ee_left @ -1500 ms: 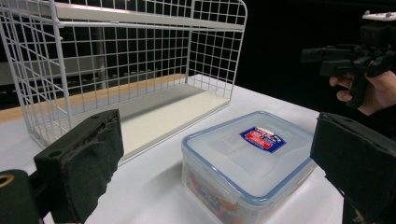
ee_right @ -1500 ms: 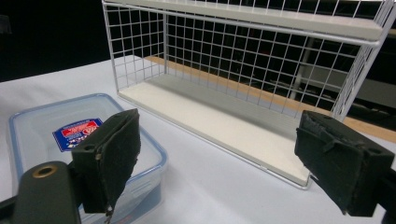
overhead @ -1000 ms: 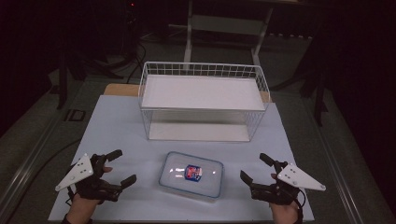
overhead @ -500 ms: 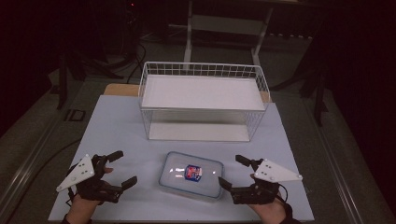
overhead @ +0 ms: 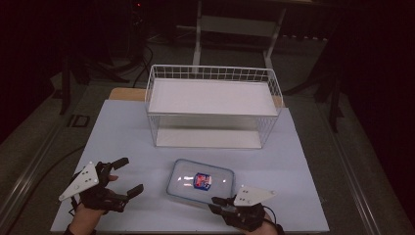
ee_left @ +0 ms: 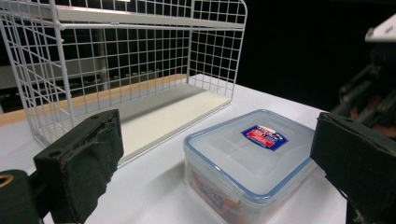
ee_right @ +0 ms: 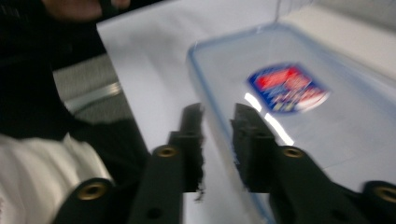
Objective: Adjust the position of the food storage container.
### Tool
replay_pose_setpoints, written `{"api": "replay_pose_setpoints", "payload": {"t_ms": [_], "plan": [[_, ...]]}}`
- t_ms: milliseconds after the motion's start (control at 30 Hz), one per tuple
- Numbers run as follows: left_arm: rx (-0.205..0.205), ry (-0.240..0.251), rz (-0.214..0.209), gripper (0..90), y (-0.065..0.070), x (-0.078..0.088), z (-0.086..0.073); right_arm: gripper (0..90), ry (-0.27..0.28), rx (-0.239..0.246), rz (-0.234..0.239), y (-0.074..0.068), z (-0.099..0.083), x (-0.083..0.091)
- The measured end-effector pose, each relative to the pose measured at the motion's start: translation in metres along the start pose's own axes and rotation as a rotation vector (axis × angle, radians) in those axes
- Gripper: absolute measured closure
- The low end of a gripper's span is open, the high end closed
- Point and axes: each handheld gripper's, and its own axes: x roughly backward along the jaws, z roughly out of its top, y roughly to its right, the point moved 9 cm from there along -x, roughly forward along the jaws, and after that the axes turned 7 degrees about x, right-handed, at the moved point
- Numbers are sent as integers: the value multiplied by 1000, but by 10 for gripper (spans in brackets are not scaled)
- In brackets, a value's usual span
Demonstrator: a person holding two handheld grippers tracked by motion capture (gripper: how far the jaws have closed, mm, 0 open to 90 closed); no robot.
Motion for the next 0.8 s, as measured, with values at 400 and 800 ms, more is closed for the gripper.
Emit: {"api": "replay_pose_setpoints", "payload": {"t_ms": [400,800], "plan": [[-2,-9,0,25,0,-2,-2,900,-131,19,9,-2,-28,-19],[-5,-19,-6,25,1,-3,-3,899,-138,-7,-52,17,-30,-16]]}}
